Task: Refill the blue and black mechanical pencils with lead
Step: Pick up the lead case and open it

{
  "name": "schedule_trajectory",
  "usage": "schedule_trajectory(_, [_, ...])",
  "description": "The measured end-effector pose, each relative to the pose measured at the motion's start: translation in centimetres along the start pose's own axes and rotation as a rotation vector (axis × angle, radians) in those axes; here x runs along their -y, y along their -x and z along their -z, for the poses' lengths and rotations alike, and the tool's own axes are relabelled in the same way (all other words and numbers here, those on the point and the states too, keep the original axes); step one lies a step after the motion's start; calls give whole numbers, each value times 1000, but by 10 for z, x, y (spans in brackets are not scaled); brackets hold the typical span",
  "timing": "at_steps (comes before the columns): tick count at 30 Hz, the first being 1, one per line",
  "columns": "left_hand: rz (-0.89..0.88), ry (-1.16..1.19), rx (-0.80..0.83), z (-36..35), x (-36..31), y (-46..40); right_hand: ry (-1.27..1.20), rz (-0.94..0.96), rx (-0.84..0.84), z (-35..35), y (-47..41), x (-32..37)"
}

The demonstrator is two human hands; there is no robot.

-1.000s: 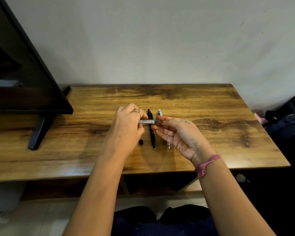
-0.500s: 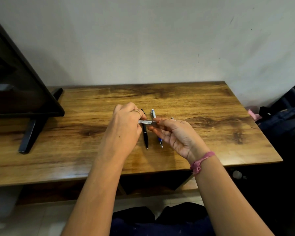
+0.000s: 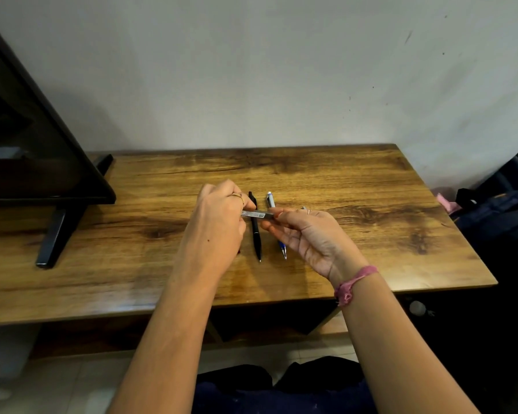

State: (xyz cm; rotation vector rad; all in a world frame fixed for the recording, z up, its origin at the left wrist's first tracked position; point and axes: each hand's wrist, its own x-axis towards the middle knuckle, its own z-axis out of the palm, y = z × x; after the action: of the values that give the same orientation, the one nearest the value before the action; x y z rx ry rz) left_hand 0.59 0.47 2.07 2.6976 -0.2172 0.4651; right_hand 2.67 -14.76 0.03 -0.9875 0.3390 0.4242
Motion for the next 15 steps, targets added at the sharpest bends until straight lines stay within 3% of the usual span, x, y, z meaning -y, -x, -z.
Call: schedule_trajectory(15, [175,205,-25,-6,7,-2,81,218,-67,1,2,5])
